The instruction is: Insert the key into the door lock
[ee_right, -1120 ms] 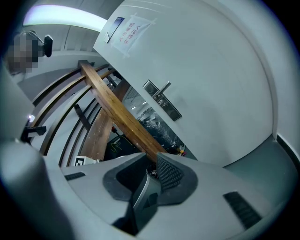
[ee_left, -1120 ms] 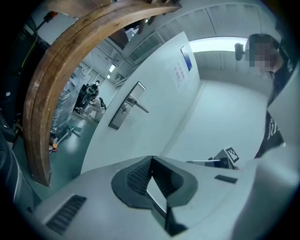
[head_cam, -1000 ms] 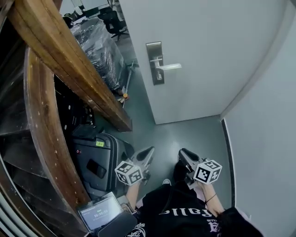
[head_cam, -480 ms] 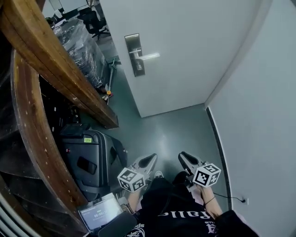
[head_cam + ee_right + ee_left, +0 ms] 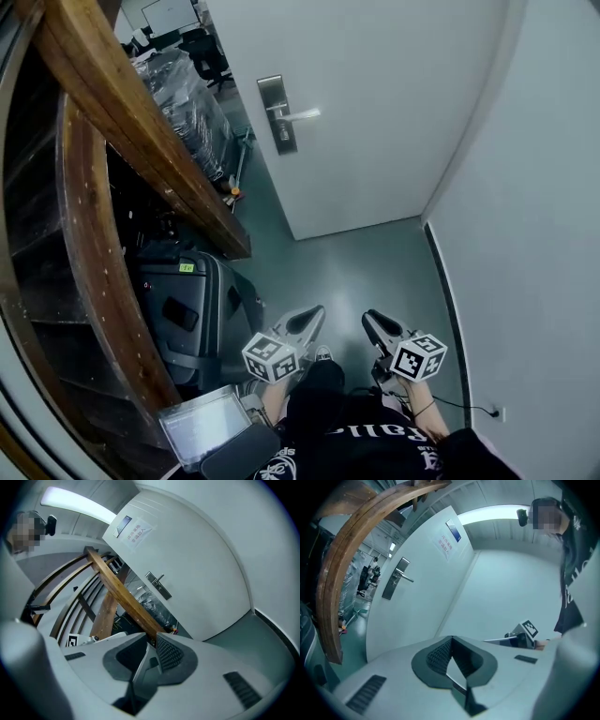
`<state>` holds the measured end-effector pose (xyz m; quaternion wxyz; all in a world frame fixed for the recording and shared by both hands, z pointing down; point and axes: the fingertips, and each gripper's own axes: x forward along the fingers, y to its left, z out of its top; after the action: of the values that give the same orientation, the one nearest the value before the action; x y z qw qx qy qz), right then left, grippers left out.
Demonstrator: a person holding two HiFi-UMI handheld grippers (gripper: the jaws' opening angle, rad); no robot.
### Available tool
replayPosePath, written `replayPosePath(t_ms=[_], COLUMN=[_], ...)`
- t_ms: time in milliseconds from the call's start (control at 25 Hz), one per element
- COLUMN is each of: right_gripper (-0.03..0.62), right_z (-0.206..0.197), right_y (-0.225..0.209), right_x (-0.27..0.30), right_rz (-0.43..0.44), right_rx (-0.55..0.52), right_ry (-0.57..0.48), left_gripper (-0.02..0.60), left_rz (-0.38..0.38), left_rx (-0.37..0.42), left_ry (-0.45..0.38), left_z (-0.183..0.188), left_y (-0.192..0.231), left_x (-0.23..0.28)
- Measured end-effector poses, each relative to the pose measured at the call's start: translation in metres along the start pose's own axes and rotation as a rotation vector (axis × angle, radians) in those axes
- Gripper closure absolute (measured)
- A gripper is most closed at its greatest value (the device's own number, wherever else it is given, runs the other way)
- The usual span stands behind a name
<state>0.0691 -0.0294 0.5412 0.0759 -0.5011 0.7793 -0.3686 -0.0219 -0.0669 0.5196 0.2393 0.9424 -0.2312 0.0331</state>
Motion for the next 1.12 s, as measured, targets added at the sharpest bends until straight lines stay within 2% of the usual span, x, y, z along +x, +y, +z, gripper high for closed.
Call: replayPosePath(t_ms=[440, 680, 880, 1120], right_gripper=[0.519, 0.519, 0.519, 0.519], right_z=[-0.054, -0.103, -0.144, -0.173], right_y=[0.012, 0.031, 0.064, 0.1], right_x=[-0.143, -0.195, -0.208, -0.209], right_rz=[0.075, 0.129, 0.199, 0.262], right_rx=[-0.035, -0.017, 0.004, -0.033], right_ry=[0.042, 0.069, 0.119, 0.154], left_gripper=[0.577, 0.577, 0.577, 0.577], left_rz=[0.061, 0.096, 0.153, 0.186], left_rx=[0.044, 0.035, 0.05, 0.026], left_ry=[-0.028, 0.03, 0.061, 0.01], left_z=[-0.067, -0.131, -0.154, -0.159], left_y=[-0.155, -0.218, -0.247, -0.248], left_x=[-0.024, -0.064, -0.11, -0.141])
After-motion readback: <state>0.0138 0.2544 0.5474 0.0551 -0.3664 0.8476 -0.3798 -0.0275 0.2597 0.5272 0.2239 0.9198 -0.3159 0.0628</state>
